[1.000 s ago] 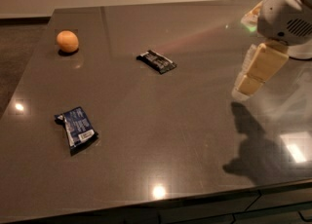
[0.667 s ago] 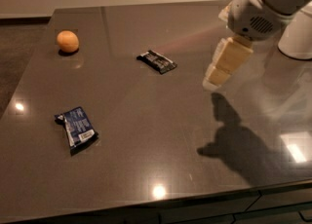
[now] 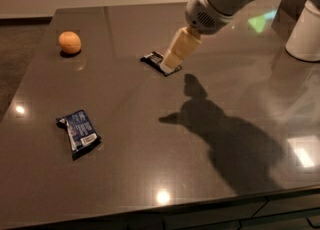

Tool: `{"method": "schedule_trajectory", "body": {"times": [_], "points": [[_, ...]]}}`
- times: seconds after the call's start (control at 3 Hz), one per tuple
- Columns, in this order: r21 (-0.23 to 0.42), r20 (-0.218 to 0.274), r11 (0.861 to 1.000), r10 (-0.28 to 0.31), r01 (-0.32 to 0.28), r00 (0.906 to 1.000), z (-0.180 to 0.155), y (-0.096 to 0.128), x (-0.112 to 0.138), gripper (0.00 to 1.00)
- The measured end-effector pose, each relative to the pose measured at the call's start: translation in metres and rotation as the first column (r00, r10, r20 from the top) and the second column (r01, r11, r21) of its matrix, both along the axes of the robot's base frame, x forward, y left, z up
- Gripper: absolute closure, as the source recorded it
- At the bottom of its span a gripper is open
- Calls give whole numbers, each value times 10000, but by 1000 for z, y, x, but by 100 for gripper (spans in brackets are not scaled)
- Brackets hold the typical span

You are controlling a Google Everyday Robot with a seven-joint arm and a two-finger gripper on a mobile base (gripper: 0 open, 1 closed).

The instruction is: Move orange near rxbar chocolate

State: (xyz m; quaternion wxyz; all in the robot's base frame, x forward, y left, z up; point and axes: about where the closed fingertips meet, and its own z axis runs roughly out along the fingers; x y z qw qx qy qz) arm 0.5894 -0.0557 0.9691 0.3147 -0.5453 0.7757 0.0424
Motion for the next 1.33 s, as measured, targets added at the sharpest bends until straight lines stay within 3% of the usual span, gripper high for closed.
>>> {"method": "schedule_trajectory", "body": {"times": [0.33, 0.67, 1.33], "points": [[1010, -285, 9948, -80, 108, 9996, -14, 54, 45, 0], [1606, -419, 9864, -274, 338, 9987, -26, 99, 80, 0], [2143, -698, 9760, -254, 399, 9972, -53, 207, 123, 0]]}}
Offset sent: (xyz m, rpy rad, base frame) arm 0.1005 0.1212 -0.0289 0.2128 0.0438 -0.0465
